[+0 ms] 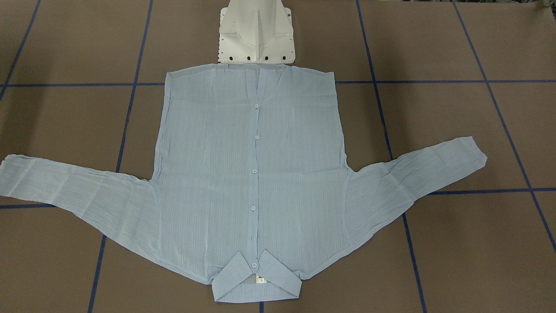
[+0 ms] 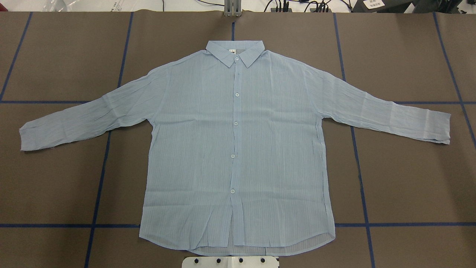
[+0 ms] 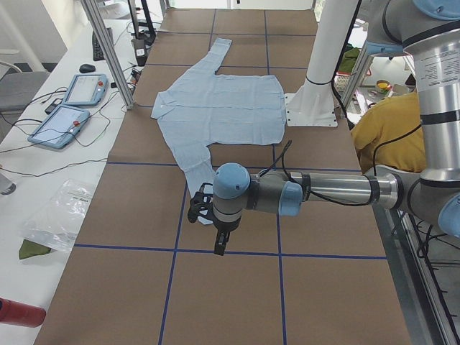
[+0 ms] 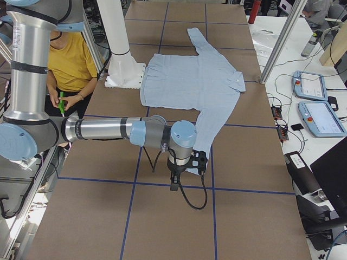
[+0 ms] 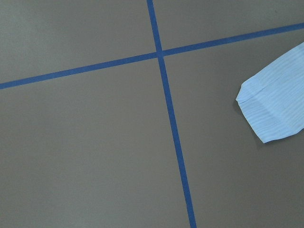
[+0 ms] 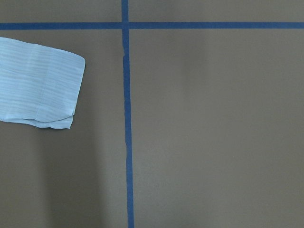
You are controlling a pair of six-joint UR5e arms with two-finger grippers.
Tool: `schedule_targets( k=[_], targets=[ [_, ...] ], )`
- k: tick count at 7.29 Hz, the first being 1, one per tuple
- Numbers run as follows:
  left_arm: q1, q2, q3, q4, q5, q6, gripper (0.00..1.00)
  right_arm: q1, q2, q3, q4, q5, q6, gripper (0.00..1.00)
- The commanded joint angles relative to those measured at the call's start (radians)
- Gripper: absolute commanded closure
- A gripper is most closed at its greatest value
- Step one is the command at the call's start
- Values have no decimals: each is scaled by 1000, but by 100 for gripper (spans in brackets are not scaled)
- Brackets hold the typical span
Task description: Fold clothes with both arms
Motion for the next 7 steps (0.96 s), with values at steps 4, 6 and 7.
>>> schedule_targets(
  k=[4,6,7],
  targets=[
    [0,2,6,-184,3,2,0,0,52,29,2,5,2,0],
    [0,-3,9,-306,2,-12,0,-2,102,32,5,6,9,0],
    [0,-36,8,-316,1,-23,0,-2,132,32,74,6,17,0]
  ],
)
